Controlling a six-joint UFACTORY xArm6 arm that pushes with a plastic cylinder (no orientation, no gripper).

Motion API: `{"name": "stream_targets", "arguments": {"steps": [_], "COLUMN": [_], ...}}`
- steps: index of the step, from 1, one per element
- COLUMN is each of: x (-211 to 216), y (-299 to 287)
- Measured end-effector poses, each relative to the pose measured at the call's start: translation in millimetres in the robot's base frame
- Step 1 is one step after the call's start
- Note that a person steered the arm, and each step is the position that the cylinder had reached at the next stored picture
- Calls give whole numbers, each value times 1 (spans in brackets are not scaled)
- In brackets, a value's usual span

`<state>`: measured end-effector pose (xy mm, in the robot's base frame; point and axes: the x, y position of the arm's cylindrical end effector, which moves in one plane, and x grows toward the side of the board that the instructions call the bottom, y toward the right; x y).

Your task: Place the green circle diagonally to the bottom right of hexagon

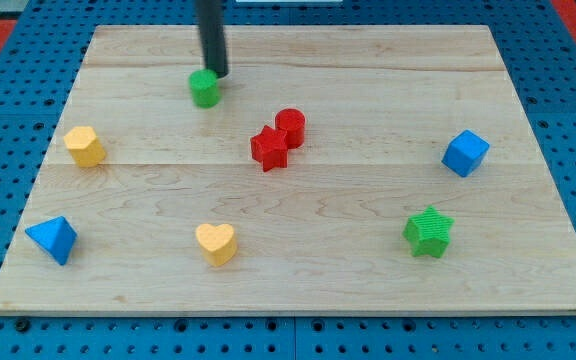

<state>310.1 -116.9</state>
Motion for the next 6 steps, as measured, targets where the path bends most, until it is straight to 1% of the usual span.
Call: {"name": "stream_targets", "arguments": {"steps": [1,2,3,4,5,6], "x": [60,104,138,147,169,177], "y": [-34,-39,-57,-44,-41,-61]}}
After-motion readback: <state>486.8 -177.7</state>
